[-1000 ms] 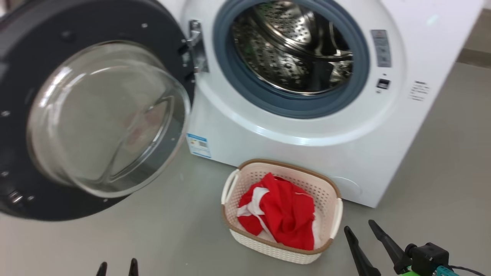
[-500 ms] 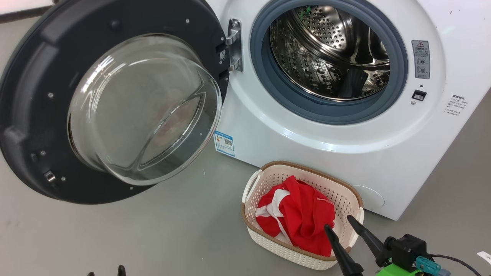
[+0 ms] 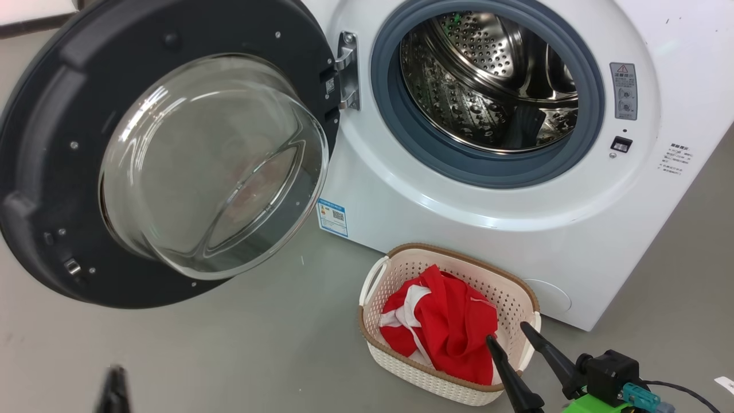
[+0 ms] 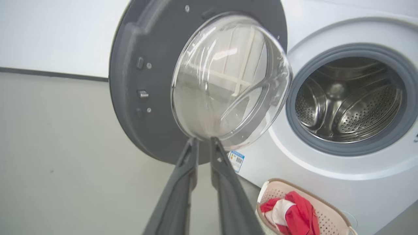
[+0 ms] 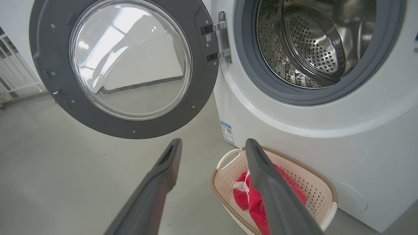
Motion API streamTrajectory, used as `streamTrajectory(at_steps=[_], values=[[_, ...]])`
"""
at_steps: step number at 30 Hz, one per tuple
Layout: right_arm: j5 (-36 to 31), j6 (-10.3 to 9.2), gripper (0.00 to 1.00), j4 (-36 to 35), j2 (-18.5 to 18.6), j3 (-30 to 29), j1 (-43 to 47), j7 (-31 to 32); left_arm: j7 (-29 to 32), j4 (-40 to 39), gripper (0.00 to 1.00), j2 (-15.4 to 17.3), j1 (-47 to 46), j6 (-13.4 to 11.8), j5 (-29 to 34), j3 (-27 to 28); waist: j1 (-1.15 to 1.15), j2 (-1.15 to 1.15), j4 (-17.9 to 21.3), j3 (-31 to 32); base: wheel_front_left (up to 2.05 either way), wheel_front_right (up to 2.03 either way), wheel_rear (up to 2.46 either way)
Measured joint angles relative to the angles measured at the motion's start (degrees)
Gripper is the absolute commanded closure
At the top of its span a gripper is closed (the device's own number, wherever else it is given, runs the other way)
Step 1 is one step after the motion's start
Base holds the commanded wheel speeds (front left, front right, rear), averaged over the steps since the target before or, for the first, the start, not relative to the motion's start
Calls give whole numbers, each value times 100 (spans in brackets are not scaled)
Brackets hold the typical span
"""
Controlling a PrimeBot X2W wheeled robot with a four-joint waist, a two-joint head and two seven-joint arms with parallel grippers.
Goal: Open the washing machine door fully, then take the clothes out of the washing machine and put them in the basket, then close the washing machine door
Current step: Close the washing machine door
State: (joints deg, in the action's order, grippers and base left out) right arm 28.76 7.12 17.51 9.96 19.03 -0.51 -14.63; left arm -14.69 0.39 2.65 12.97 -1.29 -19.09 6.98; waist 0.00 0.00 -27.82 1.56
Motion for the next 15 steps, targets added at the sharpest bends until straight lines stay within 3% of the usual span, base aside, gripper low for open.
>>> streamTrajectory(at_steps=[4, 7, 15], values=[[-2, 0, 0, -14, -45, -66, 5, 0, -1, -536, 100, 26, -621, 400, 57, 710, 0, 0, 12, -4, 0, 0, 0], [-3, 0, 0, -31, -79, -119, 16, 0, -2, -705, 100, 221, -1257, 597, 26, 1230, 0, 0, 25, -16, 0, 0, 0], [-45, 0, 0, -109, -88, -304, 106, 0, -10, -59, 100, 1395, -3219, 843, -552, 1885, 0, 0, 80, -84, 0, 0, 0]])
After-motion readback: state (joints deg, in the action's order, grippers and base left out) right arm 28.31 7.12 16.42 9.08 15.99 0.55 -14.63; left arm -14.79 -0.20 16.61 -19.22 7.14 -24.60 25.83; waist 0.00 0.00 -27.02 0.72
